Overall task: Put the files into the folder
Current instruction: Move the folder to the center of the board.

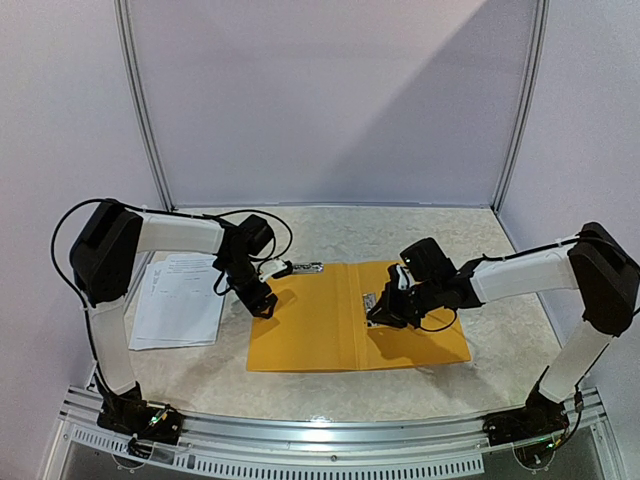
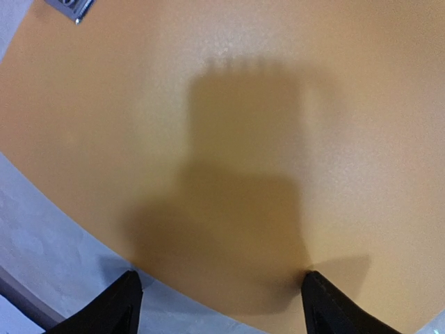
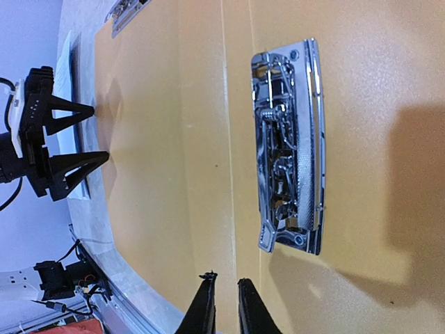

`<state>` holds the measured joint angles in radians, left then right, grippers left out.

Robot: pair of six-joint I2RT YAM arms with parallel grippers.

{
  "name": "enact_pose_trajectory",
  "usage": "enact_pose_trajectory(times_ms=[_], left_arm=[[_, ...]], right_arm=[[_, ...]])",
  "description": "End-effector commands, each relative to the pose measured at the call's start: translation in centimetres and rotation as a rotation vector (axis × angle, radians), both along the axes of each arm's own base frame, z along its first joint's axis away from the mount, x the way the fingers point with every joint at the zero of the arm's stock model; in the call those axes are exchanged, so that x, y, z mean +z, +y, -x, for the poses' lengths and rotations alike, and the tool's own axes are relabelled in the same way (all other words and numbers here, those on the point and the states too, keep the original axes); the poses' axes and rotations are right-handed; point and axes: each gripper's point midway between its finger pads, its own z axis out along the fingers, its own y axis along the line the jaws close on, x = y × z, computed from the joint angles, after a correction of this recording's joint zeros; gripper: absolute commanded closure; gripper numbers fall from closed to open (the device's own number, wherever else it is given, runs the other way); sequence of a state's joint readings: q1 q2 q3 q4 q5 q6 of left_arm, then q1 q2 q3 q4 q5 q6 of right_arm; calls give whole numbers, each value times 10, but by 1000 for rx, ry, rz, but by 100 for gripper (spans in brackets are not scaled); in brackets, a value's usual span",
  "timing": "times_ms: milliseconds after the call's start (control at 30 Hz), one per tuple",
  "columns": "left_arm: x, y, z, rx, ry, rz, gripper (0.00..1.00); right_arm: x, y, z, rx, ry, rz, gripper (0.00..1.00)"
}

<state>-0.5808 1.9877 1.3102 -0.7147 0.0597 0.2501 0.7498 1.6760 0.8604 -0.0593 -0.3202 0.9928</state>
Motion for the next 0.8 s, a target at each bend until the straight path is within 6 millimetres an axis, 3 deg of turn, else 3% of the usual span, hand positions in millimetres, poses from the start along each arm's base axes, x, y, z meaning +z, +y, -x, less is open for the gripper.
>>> enact_pose_trajectory(times_ms=[0, 267, 767], left_arm=[[-25, 8, 15, 6, 75, -56, 19], [-25, 7, 16, 3, 77, -53, 19], [-26, 6, 17, -3, 77, -59, 18]], right_arm=[[3, -1, -8, -31, -8, 9, 86], [-15, -3, -10, -33, 22, 59, 86], [-37, -10, -16, -51, 44, 59, 95]])
